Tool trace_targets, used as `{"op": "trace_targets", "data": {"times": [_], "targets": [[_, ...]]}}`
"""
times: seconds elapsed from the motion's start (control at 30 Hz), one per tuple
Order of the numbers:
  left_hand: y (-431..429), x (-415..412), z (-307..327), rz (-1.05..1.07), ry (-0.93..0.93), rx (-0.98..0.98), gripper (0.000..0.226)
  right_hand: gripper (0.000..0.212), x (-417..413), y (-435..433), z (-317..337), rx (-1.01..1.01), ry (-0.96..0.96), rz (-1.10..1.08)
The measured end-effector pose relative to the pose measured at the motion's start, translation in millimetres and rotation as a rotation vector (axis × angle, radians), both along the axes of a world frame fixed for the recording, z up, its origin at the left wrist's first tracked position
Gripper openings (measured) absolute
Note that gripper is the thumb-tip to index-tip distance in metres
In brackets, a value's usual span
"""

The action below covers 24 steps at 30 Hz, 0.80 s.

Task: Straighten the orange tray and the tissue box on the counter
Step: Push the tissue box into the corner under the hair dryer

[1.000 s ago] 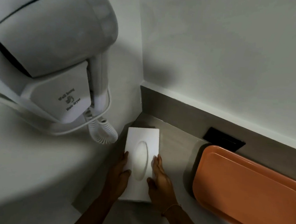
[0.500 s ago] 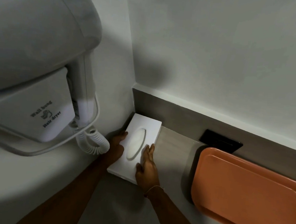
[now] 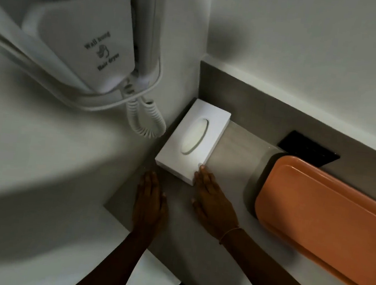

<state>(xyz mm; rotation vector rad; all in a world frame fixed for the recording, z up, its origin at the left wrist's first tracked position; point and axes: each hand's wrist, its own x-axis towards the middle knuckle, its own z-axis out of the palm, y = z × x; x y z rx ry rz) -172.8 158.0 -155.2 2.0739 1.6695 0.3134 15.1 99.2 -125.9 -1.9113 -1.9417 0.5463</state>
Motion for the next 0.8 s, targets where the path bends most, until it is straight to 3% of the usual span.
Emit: {"op": "trace_targets", "data": {"times": [0.17,0.47,0.67,0.8], "targets": [[1.5,-15.2,-21.8,-0.066,0.164,0.036,0.066,0.069,-18.8,5.2,-8.9,-0.040,-0.014,0.061],[2.4,-17.1,-29.8,-0.068,0.203,0.078,0.065,0.073,-38.7,26.6,-26.8,-0.029,-0.103,0.054],[2.7,-18.6,-34.5,-0.076,0.221,0.092,0.064,0.071,-40.9,47.7,-35.2,0.013,-0.070,0.082],[3.3,-18.9,-34.7,-0.081,0.230,0.091,0.064,0.082,-41.7,51.6,-39.2,0.006,-0.046,0.082]]}}
